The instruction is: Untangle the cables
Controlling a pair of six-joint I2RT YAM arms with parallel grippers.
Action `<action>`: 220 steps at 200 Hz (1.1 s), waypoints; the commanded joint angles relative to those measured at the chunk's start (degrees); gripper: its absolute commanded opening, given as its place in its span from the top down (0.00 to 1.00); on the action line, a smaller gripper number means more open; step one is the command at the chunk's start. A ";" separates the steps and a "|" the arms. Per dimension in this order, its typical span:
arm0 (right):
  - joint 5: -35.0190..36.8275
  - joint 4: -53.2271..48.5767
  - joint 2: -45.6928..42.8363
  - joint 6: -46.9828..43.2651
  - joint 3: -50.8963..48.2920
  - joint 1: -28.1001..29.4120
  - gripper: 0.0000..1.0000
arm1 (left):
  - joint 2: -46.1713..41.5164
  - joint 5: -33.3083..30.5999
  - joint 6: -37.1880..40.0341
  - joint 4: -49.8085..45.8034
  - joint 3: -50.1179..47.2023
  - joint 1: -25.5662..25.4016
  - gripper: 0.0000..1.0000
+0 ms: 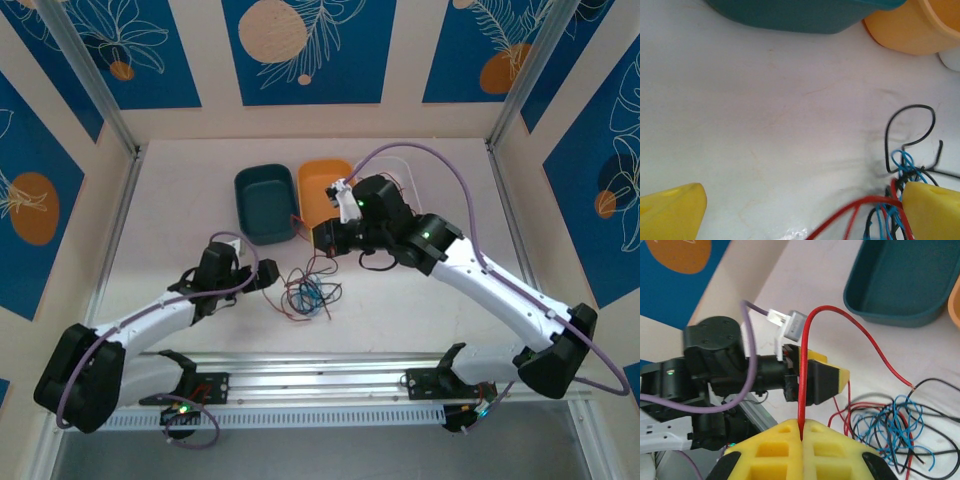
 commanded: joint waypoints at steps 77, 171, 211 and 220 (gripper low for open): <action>-1.26 -0.39 -2.04 -6.91 11.37 -4.41 1.00 | 1.59 0.54 -0.55 3.06 1.89 -1.18 0.00; 0.67 -6.22 -0.98 -10.75 22.19 -14.94 1.00 | -3.49 -3.51 1.35 -2.76 2.35 -1.18 0.00; 1.12 -6.04 0.55 -11.69 26.16 -22.14 1.00 | -6.68 -5.51 2.07 -5.21 2.01 -1.18 0.00; 2.00 -6.09 1.16 -12.00 26.90 -23.39 1.00 | -7.21 -5.69 2.08 -5.50 1.78 -1.18 0.00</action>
